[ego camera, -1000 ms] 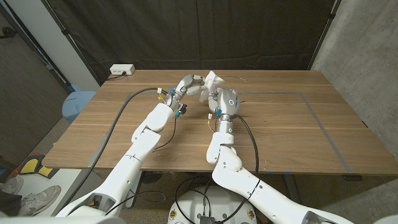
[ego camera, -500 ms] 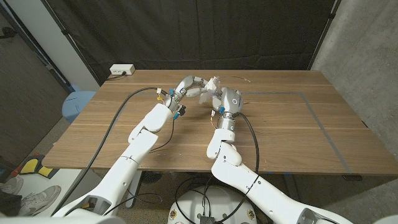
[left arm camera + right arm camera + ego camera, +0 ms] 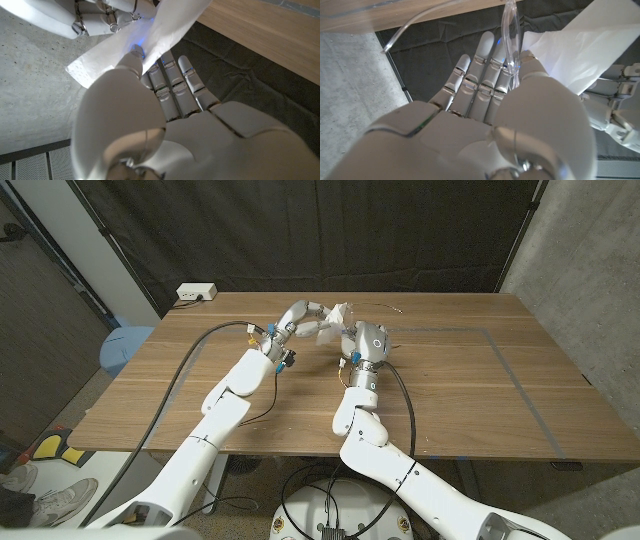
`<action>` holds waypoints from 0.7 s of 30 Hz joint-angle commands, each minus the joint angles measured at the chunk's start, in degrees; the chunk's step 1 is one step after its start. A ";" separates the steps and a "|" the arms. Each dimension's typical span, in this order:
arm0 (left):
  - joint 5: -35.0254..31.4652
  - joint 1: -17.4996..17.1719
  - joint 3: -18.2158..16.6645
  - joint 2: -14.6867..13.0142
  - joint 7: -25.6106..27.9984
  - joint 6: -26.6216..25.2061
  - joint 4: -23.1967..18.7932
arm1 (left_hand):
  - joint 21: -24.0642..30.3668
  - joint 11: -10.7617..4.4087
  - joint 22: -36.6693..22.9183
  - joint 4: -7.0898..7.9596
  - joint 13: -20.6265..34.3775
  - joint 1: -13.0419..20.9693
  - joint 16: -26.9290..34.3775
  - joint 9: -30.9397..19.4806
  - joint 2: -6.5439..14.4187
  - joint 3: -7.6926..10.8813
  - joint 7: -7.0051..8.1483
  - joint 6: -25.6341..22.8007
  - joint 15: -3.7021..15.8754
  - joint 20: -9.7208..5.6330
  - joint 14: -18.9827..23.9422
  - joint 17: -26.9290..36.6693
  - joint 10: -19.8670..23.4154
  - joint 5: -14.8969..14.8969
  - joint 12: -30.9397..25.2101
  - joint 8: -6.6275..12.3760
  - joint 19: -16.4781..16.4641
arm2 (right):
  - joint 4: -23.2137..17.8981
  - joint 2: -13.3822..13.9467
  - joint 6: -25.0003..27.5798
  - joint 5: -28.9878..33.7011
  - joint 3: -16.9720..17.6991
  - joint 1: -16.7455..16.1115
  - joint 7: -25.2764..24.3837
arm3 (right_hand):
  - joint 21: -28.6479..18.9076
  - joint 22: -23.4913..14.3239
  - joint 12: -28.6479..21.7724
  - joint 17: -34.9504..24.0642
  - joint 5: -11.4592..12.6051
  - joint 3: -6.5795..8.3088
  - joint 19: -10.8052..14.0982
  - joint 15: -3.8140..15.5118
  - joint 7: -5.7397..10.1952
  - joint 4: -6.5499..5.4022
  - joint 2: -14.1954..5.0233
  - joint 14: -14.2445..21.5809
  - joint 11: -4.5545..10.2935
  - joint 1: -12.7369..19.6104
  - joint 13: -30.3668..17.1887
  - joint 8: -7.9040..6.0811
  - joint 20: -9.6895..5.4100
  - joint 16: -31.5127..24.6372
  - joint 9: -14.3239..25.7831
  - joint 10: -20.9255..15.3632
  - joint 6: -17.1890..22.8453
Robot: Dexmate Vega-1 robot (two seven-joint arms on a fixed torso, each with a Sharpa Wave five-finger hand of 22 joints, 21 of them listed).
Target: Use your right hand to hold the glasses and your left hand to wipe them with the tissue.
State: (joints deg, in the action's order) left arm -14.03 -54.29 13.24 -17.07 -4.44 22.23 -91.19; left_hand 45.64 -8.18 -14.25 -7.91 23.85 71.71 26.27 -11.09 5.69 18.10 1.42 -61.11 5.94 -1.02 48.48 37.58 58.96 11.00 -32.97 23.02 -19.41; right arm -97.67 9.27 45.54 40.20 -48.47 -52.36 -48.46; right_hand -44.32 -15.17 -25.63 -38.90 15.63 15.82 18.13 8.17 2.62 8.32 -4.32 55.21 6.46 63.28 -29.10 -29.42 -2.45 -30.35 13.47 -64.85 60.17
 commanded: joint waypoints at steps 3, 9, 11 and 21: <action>-7.76 -0.16 0.80 0.36 10.00 4.49 0.88 | 0.73 -1.13 -0.23 0.10 0.49 0.27 -0.40 -0.10 0.21 -0.04 -0.05 -0.58 7.37 0.00 0.69 0.21 1.75 -0.07 0.21 -0.26 0.50 | -2.73 3.46 -3.45 1.85 -2.38 -0.86 0.07 | -0.51 0.00 0.12 -0.18 0.02 0.60 -0.09 4.74 1.43 0.10 -0.89 0.30 0.05 0.71 -0.35 -0.49 -0.88 -0.31 0.32 -0.49 1.86; -8.93 0.85 1.45 1.52 15.23 9.37 3.86 | 1.12 -1.62 -0.17 0.15 0.68 0.30 -0.60 -0.12 0.19 0.00 0.33 -0.90 7.46 -0.22 0.98 0.28 1.88 -0.04 0.36 -0.39 0.67 | -3.06 3.85 -3.17 2.61 -2.80 -0.88 0.99 | -0.71 0.05 0.14 -0.24 0.00 0.65 -0.29 4.73 1.57 0.06 -0.86 0.34 0.05 0.64 -0.50 -0.49 -0.95 -0.30 0.37 -0.52 1.87; -8.61 1.02 1.66 1.67 15.57 10.15 4.24 | 1.19 -1.49 -0.14 0.17 0.74 0.29 -0.73 -0.12 0.16 0.01 0.43 -0.95 7.42 -0.29 0.99 0.26 1.89 -0.03 0.41 -0.44 0.85 | -2.67 3.58 -2.87 2.69 -2.78 -0.78 1.10 | -0.77 0.07 0.19 -0.27 -0.01 0.66 -0.38 4.73 1.54 0.05 -0.84 0.37 0.07 0.61 -0.52 -0.49 -0.97 -0.31 0.42 -0.46 1.85; -4.06 0.27 1.77 1.44 11.71 8.58 2.51 | 1.74 -1.87 0.01 0.29 1.05 0.23 -1.24 -0.15 0.14 0.07 0.38 -0.97 7.50 -0.41 1.12 0.33 1.96 -0.01 0.67 -0.79 1.13 | -2.62 3.48 -3.19 1.84 -2.17 -0.77 2.25 | -1.22 0.16 0.24 -0.52 -0.04 0.77 -0.65 4.79 1.42 0.10 -0.73 0.53 -0.12 0.65 -0.70 -0.50 -0.92 -0.42 0.44 -0.63 2.01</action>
State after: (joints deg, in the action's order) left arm -21.06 -53.68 14.66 -15.74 8.43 30.55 -88.16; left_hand 47.06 -8.17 -14.11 -7.91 24.64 71.71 25.40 -11.04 5.69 18.10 2.04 -61.72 6.14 -1.44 48.95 37.58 58.97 10.97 -32.55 22.49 -18.59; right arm -100.06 12.59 42.78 42.38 -50.88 -53.00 -47.11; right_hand -45.22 -14.89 -25.41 -39.17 15.44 16.09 17.59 8.16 2.63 8.06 -4.32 55.20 6.44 63.28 -29.67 -29.74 -2.32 -30.35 13.80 -64.85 60.16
